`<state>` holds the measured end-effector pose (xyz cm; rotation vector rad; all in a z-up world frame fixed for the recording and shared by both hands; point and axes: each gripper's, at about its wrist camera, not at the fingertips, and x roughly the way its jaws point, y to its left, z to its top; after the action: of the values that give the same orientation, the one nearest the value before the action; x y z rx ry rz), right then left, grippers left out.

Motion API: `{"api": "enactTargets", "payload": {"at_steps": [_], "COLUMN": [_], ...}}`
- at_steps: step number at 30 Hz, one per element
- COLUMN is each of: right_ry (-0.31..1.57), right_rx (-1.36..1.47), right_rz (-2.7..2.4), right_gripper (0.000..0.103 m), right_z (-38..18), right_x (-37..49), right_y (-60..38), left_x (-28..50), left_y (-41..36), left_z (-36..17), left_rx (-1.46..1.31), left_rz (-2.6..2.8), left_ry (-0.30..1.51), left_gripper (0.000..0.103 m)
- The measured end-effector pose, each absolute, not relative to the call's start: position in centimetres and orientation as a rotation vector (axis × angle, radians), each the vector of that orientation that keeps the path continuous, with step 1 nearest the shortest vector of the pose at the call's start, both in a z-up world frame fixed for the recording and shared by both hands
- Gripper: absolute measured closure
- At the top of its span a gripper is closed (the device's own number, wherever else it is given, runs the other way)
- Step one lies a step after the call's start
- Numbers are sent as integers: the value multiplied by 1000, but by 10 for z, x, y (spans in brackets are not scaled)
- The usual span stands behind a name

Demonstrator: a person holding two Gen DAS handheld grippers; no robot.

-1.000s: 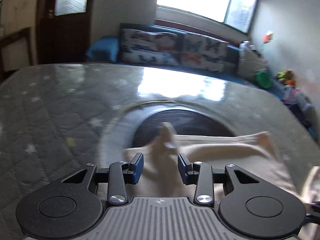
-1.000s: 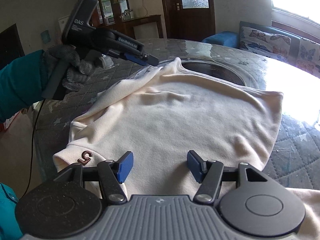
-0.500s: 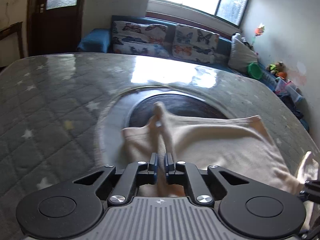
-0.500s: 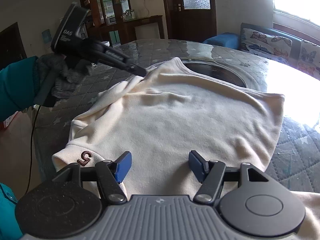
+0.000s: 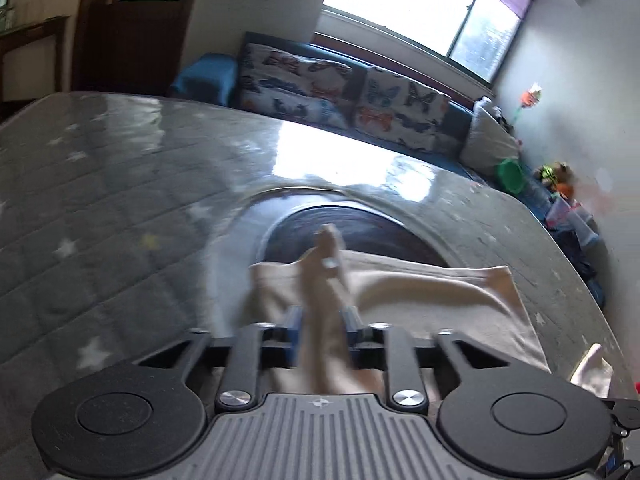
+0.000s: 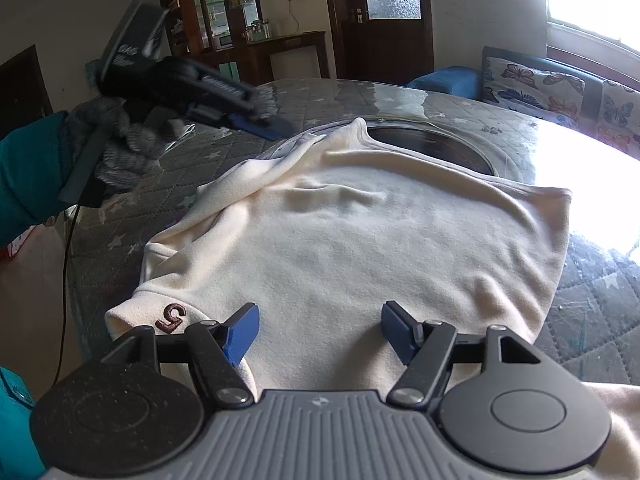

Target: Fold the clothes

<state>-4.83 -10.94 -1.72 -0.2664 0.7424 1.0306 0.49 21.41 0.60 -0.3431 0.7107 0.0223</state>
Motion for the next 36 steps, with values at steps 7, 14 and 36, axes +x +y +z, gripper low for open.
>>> {"api": "enactTargets", "payload": {"at_steps": [7,14,36], "right_ry": [742,739,738], "right_rx": [-264,-262,-272], "right_rz": [1030,1028,1025], "right_gripper": [34,33,30], "right_z": [-17,-18,-21], "right_x": [-48,-46,-42], "right_y": [-109,-109,-107], "left_x": [24,-5,-15], "left_y": [202,220,237], "left_z": [-6,-2,-11], "left_rx": [-309,-326,-366], "left_rz": [11,44,124], "left_ry": [753,693,730], "left_gripper": [93,97,94]}}
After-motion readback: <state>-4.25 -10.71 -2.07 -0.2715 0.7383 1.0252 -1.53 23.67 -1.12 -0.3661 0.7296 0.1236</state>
